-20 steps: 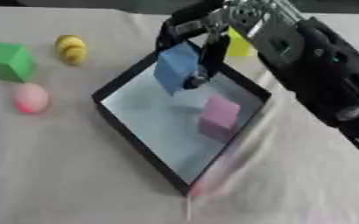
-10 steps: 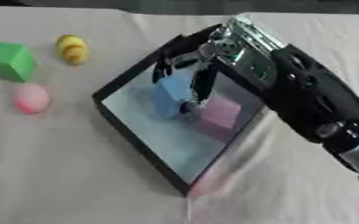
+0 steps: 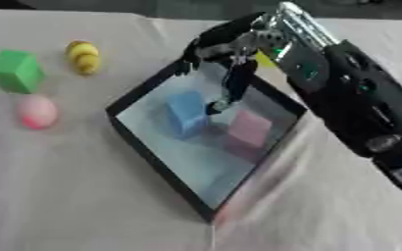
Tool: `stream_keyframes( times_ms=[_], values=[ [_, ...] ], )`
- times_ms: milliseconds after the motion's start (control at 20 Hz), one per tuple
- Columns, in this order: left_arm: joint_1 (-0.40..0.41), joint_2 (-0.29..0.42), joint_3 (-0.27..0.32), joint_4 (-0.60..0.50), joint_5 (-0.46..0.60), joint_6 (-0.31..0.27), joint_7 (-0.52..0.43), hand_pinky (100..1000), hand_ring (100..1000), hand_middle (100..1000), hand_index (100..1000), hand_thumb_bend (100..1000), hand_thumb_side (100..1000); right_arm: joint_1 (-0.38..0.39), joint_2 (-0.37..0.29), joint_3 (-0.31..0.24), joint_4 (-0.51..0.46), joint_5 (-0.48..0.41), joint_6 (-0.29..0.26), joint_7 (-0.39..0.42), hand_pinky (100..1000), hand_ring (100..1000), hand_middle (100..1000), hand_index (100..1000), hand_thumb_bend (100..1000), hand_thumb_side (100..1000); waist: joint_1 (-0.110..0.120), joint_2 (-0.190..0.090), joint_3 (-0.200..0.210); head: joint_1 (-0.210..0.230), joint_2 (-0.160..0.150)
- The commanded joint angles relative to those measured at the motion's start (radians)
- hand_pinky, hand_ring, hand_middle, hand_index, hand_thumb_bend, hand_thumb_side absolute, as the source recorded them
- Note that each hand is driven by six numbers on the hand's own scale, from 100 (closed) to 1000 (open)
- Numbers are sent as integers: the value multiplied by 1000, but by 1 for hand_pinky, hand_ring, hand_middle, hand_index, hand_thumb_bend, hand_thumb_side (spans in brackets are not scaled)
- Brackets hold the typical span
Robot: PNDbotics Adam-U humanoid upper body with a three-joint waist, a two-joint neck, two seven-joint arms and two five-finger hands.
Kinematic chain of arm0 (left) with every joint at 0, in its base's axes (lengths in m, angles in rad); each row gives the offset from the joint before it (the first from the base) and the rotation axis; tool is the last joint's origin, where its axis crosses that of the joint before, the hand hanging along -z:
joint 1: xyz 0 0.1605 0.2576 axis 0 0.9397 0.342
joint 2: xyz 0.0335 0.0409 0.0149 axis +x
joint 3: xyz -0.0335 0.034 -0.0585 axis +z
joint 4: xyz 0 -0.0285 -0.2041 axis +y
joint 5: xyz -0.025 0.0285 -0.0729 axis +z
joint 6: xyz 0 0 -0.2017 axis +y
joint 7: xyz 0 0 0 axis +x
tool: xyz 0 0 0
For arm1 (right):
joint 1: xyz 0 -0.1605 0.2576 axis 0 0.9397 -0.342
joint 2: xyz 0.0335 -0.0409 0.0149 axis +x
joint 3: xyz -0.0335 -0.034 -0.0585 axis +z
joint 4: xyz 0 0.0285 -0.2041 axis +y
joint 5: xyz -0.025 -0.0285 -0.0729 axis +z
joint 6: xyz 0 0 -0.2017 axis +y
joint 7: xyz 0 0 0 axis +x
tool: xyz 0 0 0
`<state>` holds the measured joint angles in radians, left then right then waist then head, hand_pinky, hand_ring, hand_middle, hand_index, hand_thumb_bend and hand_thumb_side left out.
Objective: Pick up objects on the table and place them in the box.
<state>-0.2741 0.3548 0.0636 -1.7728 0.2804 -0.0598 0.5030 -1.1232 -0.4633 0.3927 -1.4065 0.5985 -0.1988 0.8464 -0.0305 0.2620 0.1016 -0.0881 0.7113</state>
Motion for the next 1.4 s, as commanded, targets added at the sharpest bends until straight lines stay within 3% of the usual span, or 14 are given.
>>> stream_keyframes(
  times_ms=[50, 250, 550, 600, 650, 700, 1050, 1400],
  values=[
    [-7, 31, -1, -9, -5, 1, 4, 816, 778, 746, 801, 181, 734, -28, -89, -71, -52, -79, 58, -30, 860, 859, 830, 903, 433, 180, -9, -40, -2, 6, 2],
    [-7, 33, -4, -10, -11, 2, -2, 817, 778, 745, 801, 179, 734, -35, -162, -114, -18, -103, 93, -45, 879, 880, 844, 911, 431, 175, -8, -38, -5, 5, 3],
    [-6, 34, -10, -9, -14, 6, -9, 817, 778, 745, 804, 175, 737, -36, -235, -128, 99, -59, 76, -50, 894, 915, 873, 942, 420, 150, -9, -31, -7, -26, 17],
    [-7, 33, -11, -9, -14, 7, -10, 817, 778, 745, 806, 176, 737, -35, -233, -133, 117, -45, 70, -52, 896, 917, 877, 942, 422, 151, -7, -29, -6, -26, 17],
    [-8, 32, -11, -9, -14, 7, -10, 817, 778, 745, 805, 176, 736, -36, -228, -140, 142, -37, 68, -55, 896, 918, 878, 941, 341, 100, -5, -27, -5, -27, 14],
    [-9, 30, -11, -10, -13, 6, -11, 817, 778, 745, 801, 177, 735, -37, -221, -148, 171, -29, 68, -60, 897, 918, 879, 941, 426, 156, -2, -25, -4, -28, 10],
    [-29, 15, -16, -14, -9, 8, -15, 816, 777, 744, 800, 179, 734, -52, -175, -201, 353, 52, 53, -84, 914, 935, 864, 920, 439, 195, 3, -4, 17, -38, -41],
    [-49, 6, -24, -16, -5, 14, -26, 816, 776, 742, 796, 175, 739, -60, -139, -235, 447, 100, 39, -115, 924, 928, 880, 955, 436, 205, 4, 16, 37, -50, -87]
  ],
)
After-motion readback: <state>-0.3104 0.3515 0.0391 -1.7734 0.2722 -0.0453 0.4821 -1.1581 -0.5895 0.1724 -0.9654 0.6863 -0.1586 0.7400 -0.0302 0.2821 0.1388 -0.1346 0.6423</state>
